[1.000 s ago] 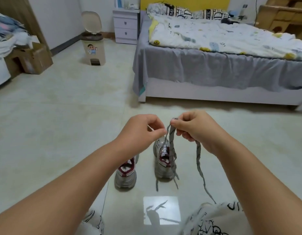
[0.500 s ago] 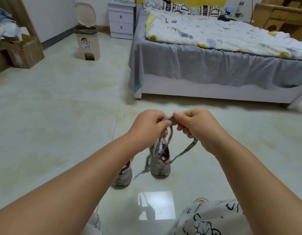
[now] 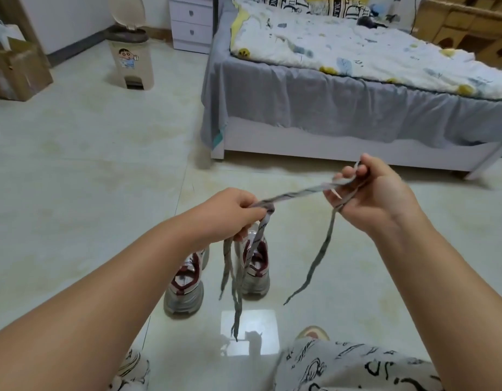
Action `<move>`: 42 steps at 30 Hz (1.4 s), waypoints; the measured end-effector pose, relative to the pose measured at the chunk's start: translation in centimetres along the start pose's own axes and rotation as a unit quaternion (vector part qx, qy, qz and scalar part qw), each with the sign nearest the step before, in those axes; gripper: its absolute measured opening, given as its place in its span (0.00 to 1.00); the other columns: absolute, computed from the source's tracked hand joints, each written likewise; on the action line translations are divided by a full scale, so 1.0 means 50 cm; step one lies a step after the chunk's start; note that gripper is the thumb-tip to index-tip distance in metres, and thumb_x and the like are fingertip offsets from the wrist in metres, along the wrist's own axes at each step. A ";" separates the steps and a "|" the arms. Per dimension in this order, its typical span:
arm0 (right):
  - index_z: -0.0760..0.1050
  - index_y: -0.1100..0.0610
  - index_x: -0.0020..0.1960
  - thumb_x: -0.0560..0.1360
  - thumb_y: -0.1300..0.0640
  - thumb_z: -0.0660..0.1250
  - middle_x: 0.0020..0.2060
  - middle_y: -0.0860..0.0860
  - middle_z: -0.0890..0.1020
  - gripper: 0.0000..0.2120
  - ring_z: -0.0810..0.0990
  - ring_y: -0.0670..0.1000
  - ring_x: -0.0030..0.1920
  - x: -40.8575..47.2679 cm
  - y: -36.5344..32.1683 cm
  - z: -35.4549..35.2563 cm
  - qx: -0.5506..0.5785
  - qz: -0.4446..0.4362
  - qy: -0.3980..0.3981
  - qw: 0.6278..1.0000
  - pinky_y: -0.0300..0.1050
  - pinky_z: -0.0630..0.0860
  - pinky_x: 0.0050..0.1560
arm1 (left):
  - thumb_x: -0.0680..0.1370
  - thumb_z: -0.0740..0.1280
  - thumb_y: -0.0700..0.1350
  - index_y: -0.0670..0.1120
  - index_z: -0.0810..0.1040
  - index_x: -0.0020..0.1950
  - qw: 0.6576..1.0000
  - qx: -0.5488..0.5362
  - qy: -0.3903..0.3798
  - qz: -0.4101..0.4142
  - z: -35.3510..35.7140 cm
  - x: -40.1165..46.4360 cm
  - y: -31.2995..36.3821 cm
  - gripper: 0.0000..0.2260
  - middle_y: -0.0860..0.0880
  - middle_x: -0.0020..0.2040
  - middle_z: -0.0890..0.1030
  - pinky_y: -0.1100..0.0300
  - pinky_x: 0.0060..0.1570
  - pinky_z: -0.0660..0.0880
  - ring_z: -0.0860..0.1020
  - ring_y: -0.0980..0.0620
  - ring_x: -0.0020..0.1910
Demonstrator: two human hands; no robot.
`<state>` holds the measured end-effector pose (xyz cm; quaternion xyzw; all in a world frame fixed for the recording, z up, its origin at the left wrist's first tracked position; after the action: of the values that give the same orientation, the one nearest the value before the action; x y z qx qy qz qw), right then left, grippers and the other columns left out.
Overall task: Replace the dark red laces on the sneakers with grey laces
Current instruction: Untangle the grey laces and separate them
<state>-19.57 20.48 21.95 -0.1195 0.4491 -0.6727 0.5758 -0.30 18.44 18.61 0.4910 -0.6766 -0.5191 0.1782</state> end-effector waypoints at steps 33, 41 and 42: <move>0.75 0.66 0.50 0.77 0.53 0.62 0.46 0.61 0.78 0.15 0.79 0.61 0.53 0.234 0.008 -0.128 -0.806 0.070 0.077 0.583 0.49 0.73 0.48 | 0.77 0.64 0.49 0.45 0.74 0.38 0.968 0.247 -0.025 -0.038 -0.060 0.172 -0.067 0.10 0.52 0.33 0.77 0.62 0.30 0.65 0.71 0.57 0.30; 0.73 0.58 0.64 0.74 0.54 0.68 0.57 0.54 0.79 0.20 0.77 0.53 0.54 0.208 0.080 -0.011 -0.734 0.047 -0.116 0.668 0.48 0.74 0.54 | 0.77 0.65 0.42 0.45 0.76 0.38 0.997 0.079 0.016 -0.006 -0.065 0.172 -0.034 0.08 0.50 0.34 0.79 0.62 0.36 0.72 0.75 0.55 0.32; 0.71 0.56 0.66 0.73 0.54 0.69 0.59 0.53 0.78 0.22 0.76 0.51 0.58 0.193 0.100 0.014 -0.679 0.062 -0.165 0.713 0.47 0.73 0.58 | 0.77 0.65 0.42 0.45 0.77 0.38 0.999 0.047 0.016 -0.002 -0.064 0.168 -0.028 0.07 0.50 0.34 0.79 0.62 0.36 0.73 0.76 0.55 0.32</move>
<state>-18.72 11.96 15.21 -0.5593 0.6890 -0.1189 0.4453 -1.04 9.65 16.41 0.5084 -0.6961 -0.4795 0.1644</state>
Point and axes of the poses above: each hand's wrist, its own x-axis towards the middle knuckle, its own z-axis out of the palm, y = z × x, the point moved 5 cm from there along x, towards the middle knuckle
